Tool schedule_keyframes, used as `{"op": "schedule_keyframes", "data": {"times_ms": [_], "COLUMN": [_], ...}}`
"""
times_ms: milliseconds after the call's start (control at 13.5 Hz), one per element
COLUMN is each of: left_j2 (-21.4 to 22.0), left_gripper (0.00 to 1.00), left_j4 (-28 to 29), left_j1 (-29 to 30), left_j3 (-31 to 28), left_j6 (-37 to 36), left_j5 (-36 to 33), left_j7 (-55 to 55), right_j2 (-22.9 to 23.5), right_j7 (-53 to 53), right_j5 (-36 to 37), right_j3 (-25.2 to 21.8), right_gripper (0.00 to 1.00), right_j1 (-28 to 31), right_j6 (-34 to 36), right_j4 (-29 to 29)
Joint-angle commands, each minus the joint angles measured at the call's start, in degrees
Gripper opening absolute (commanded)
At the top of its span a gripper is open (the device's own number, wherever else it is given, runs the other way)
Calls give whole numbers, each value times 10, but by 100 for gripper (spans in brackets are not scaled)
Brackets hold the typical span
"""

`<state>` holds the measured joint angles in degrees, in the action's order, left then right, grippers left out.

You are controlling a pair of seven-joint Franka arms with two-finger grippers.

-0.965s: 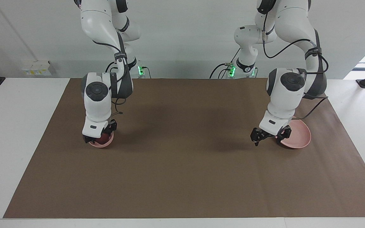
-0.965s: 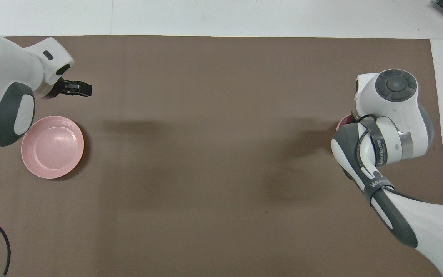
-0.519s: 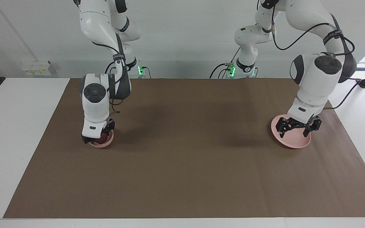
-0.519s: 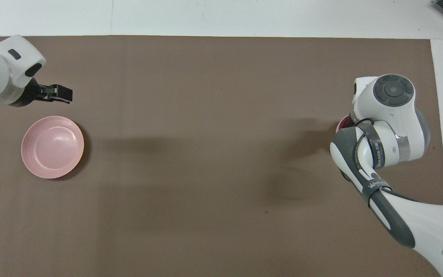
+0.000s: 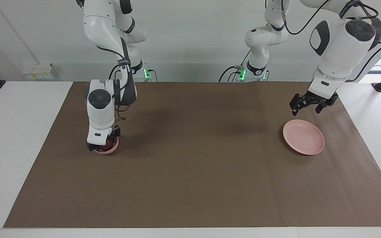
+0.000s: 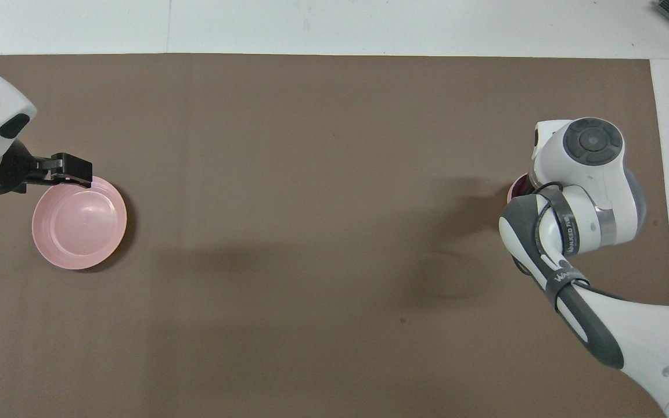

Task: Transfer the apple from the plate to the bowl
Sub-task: 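Open the right gripper and withdraw it from the bowl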

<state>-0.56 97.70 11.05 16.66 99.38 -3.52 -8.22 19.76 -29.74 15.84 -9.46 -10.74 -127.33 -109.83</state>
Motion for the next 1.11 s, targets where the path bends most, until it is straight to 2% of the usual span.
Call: {"op": "schedule_keyframes", "data": {"times_ms": [0,74,148,445,594,668,890,1039], "left_j2": [32,35,37,38,38,35,28,20], "left_gripper": [100,100,100,100,100,100,100,100], "left_j4": [21,21,18,-2,-12,-25,-57,-72], "left_j1": [-23,-50,-73,-128,-182,-190,-183,-182], "left_j3": [-43,-71,-98,-163,-220,-236,-238,-237], "left_j6": [-16,-23,-23,-47,-56,-69,-103,-115], "left_j5": [10,10,10,44,44,44,42,41], "left_j7": [5,6,7,10,31,53,67,67], "right_j2": [-2,-2,-2,-9,-23,-31,-67,-91], "right_j7": [9,15,20,35,77,103,236,293], "right_j5": [4,4,4,-3,-47,-63,-93,-107], "right_j3": [4,5,5,5,5,5,5,8], "right_gripper": [81,95,100,100,100,100,100,100], "right_j1": [5,4,3,2,0,0,-5,-6], "right_j6": [-12,-11,-6,-1,0,0,12,55], "right_j4": [-4,-4,0,8,16,21,25,38]}}
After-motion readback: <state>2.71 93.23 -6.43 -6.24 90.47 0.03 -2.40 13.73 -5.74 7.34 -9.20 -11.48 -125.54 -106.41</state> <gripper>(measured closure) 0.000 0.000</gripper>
